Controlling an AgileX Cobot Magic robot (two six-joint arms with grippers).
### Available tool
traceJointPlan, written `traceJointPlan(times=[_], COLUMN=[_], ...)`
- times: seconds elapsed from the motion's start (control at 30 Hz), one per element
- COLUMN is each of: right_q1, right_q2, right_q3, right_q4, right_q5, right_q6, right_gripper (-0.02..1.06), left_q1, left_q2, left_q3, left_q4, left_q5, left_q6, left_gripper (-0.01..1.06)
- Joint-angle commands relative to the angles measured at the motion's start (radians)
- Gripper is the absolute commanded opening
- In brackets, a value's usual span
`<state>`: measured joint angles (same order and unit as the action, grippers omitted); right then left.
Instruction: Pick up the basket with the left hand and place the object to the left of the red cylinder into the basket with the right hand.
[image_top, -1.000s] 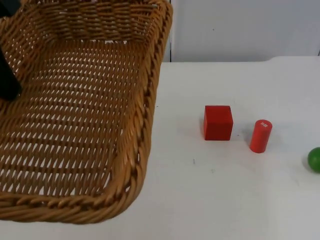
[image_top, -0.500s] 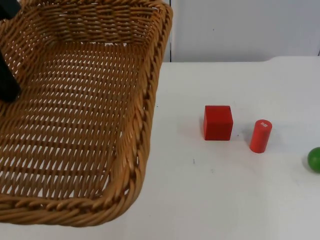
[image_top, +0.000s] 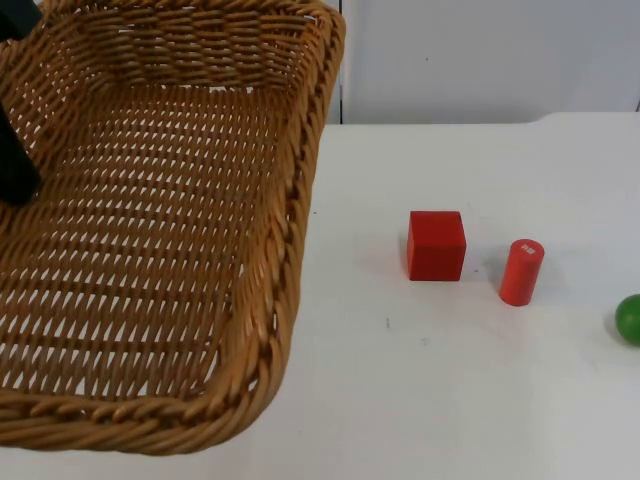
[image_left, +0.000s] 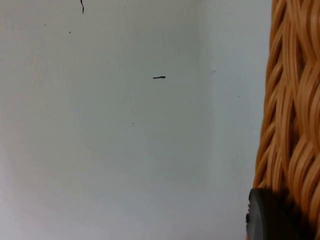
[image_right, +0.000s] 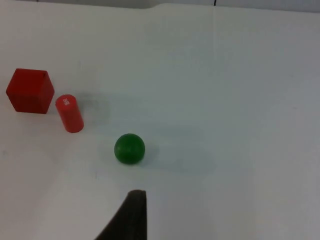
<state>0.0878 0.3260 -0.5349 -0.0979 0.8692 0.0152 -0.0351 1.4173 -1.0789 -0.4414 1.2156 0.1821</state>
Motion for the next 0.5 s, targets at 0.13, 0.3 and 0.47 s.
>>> traceJointPlan(times=[0.13, 0.3, 0.47], right_q1=[0.002, 0.002, 0.002], right_q2=[0.104, 0.194, 0.306], right_q3=[-0.034, -0.091, -0.158], right_q4=[0.001, 0.003, 0.005], right_q5=[-0.083, -0.111, -0.135], right_q6=[-0.009, -0.027, -0.027], right_gripper=[1.03, 1.03, 1.03], left_q1=[-0.003, -0.003, -0.003], left_q2=[-0.011, -0.011, -0.011], left_q3=[-0.002, -0.002, -0.002], left_q4=[-0.015, -0.015, -0.015], left_q5=[0.006, 0.006, 0.006], left_q6=[-0.005, -0.005, -0.005], left_gripper=[0.00, 0.00, 0.00])
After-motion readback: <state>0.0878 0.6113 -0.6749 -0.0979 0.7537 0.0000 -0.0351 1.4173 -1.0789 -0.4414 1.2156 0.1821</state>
